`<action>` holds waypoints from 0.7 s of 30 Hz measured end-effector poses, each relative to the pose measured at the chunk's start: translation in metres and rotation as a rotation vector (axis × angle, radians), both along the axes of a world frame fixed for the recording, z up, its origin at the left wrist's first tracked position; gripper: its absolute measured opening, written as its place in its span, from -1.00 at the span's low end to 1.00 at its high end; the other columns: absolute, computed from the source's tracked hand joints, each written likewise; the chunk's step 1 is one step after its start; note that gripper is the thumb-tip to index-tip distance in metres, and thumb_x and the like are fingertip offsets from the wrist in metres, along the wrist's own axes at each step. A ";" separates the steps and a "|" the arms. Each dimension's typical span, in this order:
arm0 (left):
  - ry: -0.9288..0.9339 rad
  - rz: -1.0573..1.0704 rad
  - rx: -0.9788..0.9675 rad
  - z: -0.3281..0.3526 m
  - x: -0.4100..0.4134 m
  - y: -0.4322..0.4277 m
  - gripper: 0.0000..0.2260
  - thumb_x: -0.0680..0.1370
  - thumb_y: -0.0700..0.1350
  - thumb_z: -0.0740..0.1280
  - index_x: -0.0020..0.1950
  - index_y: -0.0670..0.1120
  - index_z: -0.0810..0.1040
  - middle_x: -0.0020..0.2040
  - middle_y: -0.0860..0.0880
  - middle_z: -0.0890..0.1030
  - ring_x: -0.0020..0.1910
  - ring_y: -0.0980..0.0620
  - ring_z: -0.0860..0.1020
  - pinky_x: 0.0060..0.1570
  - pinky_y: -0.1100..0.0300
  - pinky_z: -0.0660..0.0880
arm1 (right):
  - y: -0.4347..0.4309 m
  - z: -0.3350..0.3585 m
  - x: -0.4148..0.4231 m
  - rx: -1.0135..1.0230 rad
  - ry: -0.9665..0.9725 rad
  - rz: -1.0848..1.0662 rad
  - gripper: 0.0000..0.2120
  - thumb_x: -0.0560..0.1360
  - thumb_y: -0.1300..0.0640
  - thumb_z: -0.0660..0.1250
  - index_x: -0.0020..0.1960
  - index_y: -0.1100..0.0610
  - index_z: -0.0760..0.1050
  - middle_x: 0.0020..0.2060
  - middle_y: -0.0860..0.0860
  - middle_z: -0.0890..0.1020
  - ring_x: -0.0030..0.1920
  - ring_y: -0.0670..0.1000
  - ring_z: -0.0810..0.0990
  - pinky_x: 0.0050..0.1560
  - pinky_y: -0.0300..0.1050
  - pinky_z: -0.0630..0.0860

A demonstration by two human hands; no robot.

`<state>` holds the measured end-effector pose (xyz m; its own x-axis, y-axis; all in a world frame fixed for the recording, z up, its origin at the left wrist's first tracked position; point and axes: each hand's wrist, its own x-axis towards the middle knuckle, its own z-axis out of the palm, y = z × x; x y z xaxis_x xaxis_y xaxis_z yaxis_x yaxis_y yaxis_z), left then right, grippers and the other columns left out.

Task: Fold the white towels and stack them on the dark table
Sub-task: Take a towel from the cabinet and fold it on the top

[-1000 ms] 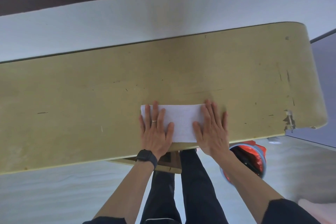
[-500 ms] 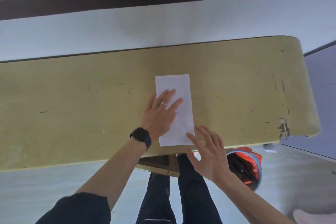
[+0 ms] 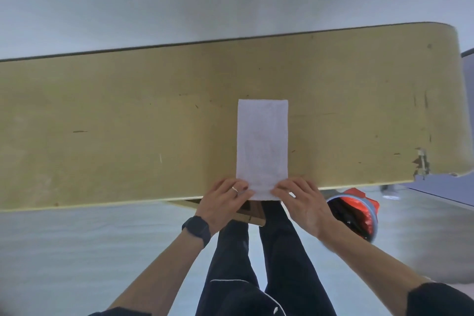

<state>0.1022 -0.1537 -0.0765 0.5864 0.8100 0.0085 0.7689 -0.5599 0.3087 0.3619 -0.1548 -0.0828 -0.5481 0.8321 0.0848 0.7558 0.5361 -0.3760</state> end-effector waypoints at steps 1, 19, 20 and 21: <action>-0.028 0.032 -0.049 0.001 0.000 0.003 -0.66 0.34 -0.31 0.48 0.03 -0.01 0.59 0.02 0.01 0.61 -0.03 -0.05 0.57 0.06 0.13 0.43 | 0.002 0.003 0.000 -0.048 0.013 -0.016 -0.76 0.46 0.29 0.29 0.04 0.07 0.64 0.00 -0.01 0.64 0.04 0.06 0.53 0.05 -0.08 0.41; -0.512 0.912 -0.636 0.037 0.026 0.174 -0.82 0.59 0.01 0.34 0.15 0.07 0.67 -0.03 0.06 0.71 0.00 0.08 0.63 0.06 0.15 0.54 | 0.169 0.035 -0.038 -0.563 0.406 -0.841 -0.74 0.62 0.11 0.29 0.27 0.03 0.61 -0.12 -0.11 0.60 -0.10 -0.11 0.55 -0.11 -0.59 0.30; -0.506 0.928 -0.637 0.035 0.028 0.176 -0.81 0.60 0.02 0.33 0.16 0.07 0.66 -0.01 0.06 0.71 0.01 0.06 0.63 0.07 0.14 0.54 | 0.172 0.033 -0.039 -0.568 0.392 -0.846 -0.74 0.61 0.10 0.29 0.27 0.04 0.61 -0.12 -0.10 0.60 -0.08 -0.08 0.55 -0.12 -0.58 0.29; -0.508 0.939 -0.638 0.032 0.029 0.177 -0.80 0.61 0.03 0.32 0.18 0.08 0.65 0.01 0.07 0.71 0.02 0.07 0.63 0.08 0.15 0.54 | 0.174 0.031 -0.040 -0.570 0.381 -0.851 -0.74 0.61 0.10 0.29 0.26 0.03 0.61 -0.12 -0.11 0.60 -0.09 -0.08 0.55 -0.13 -0.56 0.30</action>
